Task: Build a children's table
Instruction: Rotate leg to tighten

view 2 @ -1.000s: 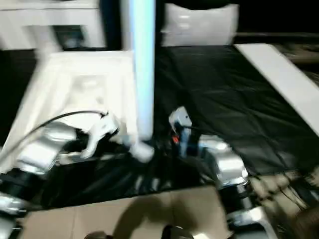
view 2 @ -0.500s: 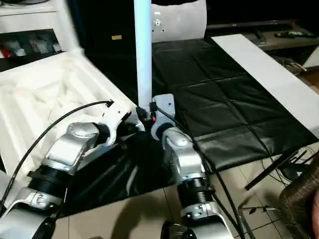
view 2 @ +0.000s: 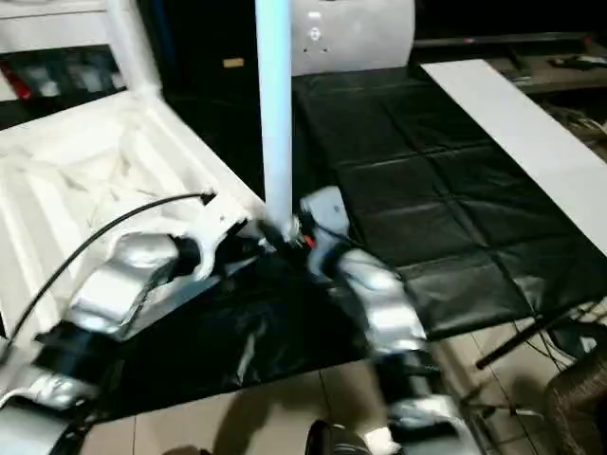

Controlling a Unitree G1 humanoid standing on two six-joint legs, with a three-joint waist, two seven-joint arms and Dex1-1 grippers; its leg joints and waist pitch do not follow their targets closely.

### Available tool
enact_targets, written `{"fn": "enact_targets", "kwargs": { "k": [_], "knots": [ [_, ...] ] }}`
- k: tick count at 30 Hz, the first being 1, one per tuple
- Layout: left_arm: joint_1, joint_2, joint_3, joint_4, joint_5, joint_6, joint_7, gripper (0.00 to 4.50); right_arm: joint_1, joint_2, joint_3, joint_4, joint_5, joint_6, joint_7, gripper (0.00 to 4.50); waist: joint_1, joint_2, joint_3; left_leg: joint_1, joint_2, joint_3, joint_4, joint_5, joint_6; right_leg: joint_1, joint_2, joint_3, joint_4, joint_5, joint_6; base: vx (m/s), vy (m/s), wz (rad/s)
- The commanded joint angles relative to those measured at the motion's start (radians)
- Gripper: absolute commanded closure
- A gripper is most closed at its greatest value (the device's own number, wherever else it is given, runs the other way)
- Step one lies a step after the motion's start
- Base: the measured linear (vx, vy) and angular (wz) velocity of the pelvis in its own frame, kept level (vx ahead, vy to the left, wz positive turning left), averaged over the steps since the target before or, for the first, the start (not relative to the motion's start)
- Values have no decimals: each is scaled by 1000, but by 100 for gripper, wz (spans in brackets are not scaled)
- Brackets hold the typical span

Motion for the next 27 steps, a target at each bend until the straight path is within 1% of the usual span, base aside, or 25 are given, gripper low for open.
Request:
{"fn": "enact_targets", "kwargs": {
  "k": [1,2,3,4,5,6,7,8,9,10,11,13,14,15,16,17,19,21,22,23,24,25,27],
  "knots": [
    [18,19,-38,-6,-17,-30,-74,450,-3,-20,24,-9,21,11,84,54,10,1,-72,-22,15,19,-58,-47,147,86,-65,70,-62,-317,-139,0,0,0],
    [20,34,-41,-6,-23,-51,-103,450,-7,-47,32,-5,21,12,125,41,11,3,-71,-20,17,20,-59,-68,137,83,-66,70,-65,-346,-134,0,0,0],
    [26,54,-48,-14,-40,-72,-154,450,-11,-77,39,-7,34,21,182,41,13,-3,-72,-19,16,21,-60,-77,127,84,-66,71,-67,-364,-125,0,0,0],
    [30,67,-52,-19,-51,-84,-187,450,-14,-96,44,-8,44,24,220,29,19,0,-72,-16,16,20,-61,-89,126,84,-67,71,-70,-380,-120,0,0,0],
    [34,92,-67,-25,-59,-107,-240,450,-20,-120,54,-8,51,18,269,29,21,0,-71,-16,17,20,-61,-91,125,83,-67,72,-70,-385,-119,0,0,0],
    [35,104,-75,-26,-59,-119,-263,450,-24,-129,57,-8,56,18,290,29,24,-3,-72,-16,18,20,-61,-91,124,83,-68,72,-70,-387,-118,0,0,0],
    [37,122,-88,-27,-60,-137,-297,450,-28,-142,62,-8,65,19,325,29,29,-3,-75,-15,20,19,-61,-82,123,83,-69,74,-65,-373,-121,0,0,0],
    [39,140,-99,-28,-61,-151,-328,450,-32,-154,69,-10,76,22,365,29,31,-2,-75,-13,20,20,-61,-80,127,80,-67,75,-64,-363,-128,0,0,0],
    [40,162,-112,-25,-62,-173,-367,450,-38,-169,77,-12,89,29,415,29,36,1,-76,-13,21,20,-61,-70,131,81,-67,76,-61,-341,-139,0,0,0],
    [37,185,-127,-15,-64,-199,-413,450,-50,-183,86,-9,107,41,480,29,37,-2,-77,-13,22,20,-60,-63,133,81,-67,77,-58,-330,-143,0,0,0],
    [34,195,-133,-8,-65,-214,-435,450,-57,-187,89,-4,114,45,506,29,42,-2,-80,-12,25,19,-60,-47,137,81,-68,78,-51,-305,-155,0,0,0],
    [30,212,-145,2,-64,-242,-477,450,-71,-192,95,6,124,57,545,54,49,-1,-80,-10,26,21,-59,-30,139,79,-67,80,-47,-280,-169,0,0,0],
    [25,221,-150,4,-69,-248,-500,450,-82,-197,101,16,134,67,571,65,54,-3,-83,-11,26,22,-58,-14,134,80,-67,82,-41,-263,-177,0,0,0],
    [22,225,-154,6,-69,-253,-512,450,-88,-198,105,22,138,72,586,65,56,-6,-82,-12,26,22,-58,-15,133,81,-67,82,-41,-266,-178,0,0,0],
    [17,229,-159,10,-71,-261,-526,450,-96,-200,108,31,143,76,604,72,58,-5,-82,-12,26,23,-58,-16,131,80,-67,82,-41,-271,-177,0,0,0],
    [13,233,-166,14,-69,-269,-539,450,-103,-202,113,40,145,80,622,81,62,-8,-81,-11,26,25,-58,-26,124,79,-69,83,-43,-290,-173,0,0,0],
    [8,236,-176,20,-70,-280,-558,450,-113,-204,121,50,150,87,646,99,72,-7,-81,-9,26,26,-59,-37,111,78,-69,84,-45,-313,-165,0,0,0],
    [6,236,-180,21,-72,-282,-566,450,-117,-204,126,54,153,95,660,116,74,-9,-81,-10,27,27,-60,-44,103,79,-70,86,-45,-319,-160,0,0,0],
    [5,236,-183,23,-72,-288,-573,450,-121,-204,129,58,153,99,673,116,74,-11,-81,-11,26,28,-60,-46,100,79,-70,86,-45,-325,-156,0,0,0],
    [0,231,-191,24,-70,-294,-588,450,-135,-199,138,79,148,103,693,123,74,-14,-80,-14,23,28,-60,-59,95,80,-69,85,-48,-358,-144,0,0,0],
    [-2,229,-194,24,-69,-295,-592,450,-141,-197,140,89,144,100,695,132,74,-14,-80,-14,23,28,-60,-59,95,80,-69,85,-48,-358,-144,0,0,0],
    [-3,228,-197,24,-67,-296,-595,450,-146,-194,143,98,142,101,698,142,75,-12,-79,-11,22,29,-59,-70,88,78,-70,86,-53,-389,-134,0,0,0],
    [-10,226,-203,31,-65,-302,-602,450,-159,-189,148,118,139,100,709,159,74,-13,-79,-12,21,29,-60,-70,86,78,-69,85,-53,-398,-129,0,0,0]
  ]
}}
